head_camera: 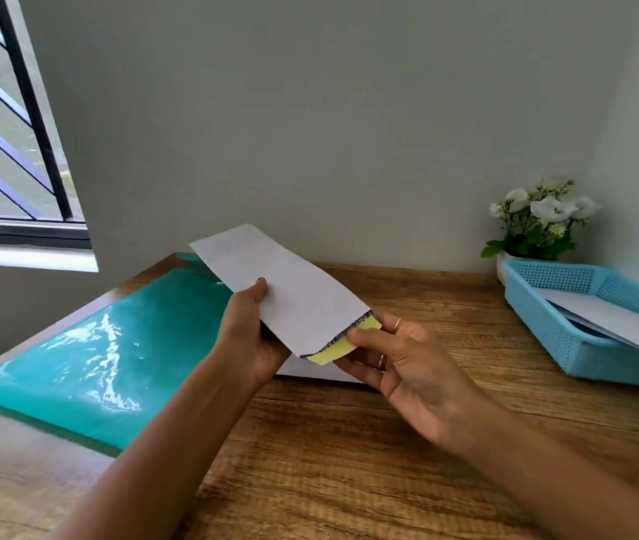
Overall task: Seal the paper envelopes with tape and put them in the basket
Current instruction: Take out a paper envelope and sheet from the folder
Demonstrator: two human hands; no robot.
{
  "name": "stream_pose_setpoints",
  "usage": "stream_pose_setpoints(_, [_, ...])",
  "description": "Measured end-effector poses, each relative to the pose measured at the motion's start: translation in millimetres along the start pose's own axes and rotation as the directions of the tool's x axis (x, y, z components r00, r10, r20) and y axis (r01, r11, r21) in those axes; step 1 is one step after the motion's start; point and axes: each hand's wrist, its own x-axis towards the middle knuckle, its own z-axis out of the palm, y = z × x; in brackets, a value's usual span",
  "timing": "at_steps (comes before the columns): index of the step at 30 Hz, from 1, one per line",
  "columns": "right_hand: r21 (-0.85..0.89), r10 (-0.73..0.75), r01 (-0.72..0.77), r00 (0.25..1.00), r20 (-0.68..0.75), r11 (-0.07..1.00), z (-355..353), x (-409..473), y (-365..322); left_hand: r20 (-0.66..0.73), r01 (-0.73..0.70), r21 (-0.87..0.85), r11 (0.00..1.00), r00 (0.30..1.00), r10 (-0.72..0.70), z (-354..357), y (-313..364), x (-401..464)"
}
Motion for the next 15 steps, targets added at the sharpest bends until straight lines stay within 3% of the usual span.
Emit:
stream_pose_setpoints(2, [-0.146,-0.083,0.070,0.993,-0.084,0.987,-3,1,2,0.025,-0.026,0.061,0.998,0.999,0.024,2,-3,-1])
stream_pose_setpoints(3, [-0.332,-0.181,0.135,0.977,-0.112,0.934,-5,3,4,0.050,-0.035,0.082,0.996,0.998,0.031,3,-4,-1])
stream_pose_setpoints(4, [-0.542,-0.307,0.206,0.946,-0.102,0.815,-8,4,6,0.079,-0.034,0.089,0.995,0.996,0.027,5,-7,-2])
stream_pose_setpoints(5, [-0.714,-0.437,0.282,0.899,-0.038,0.641,-11,6,7,0.107,-0.025,0.092,0.995,0.994,0.015,6,-9,-3])
stream_pose_setpoints(7, [-0.889,-0.590,0.392,0.785,0.188,0.238,-16,8,5,0.161,0.000,0.104,0.995,0.987,-0.017,7,-13,-6])
stream_pose_setpoints(9, [-0.881,-0.569,0.442,0.686,0.454,-0.171,-22,13,2,0.235,0.033,0.123,0.992,0.970,-0.062,8,-16,-9])
stream_pose_setpoints(10, [-0.839,-0.530,0.451,0.651,0.543,-0.306,-25,14,2,0.273,0.052,0.131,0.990,0.958,-0.086,8,-18,-11])
stream_pose_setpoints(11, [-0.808,-0.490,0.472,0.643,0.589,-0.352,-25,14,3,0.297,0.071,0.133,0.989,0.949,-0.108,9,-18,-13])
stream_pose_setpoints(15, [-0.812,-0.450,0.560,0.689,0.568,-0.167,-20,13,13,0.299,0.127,0.082,0.988,0.943,-0.146,11,-19,-16])
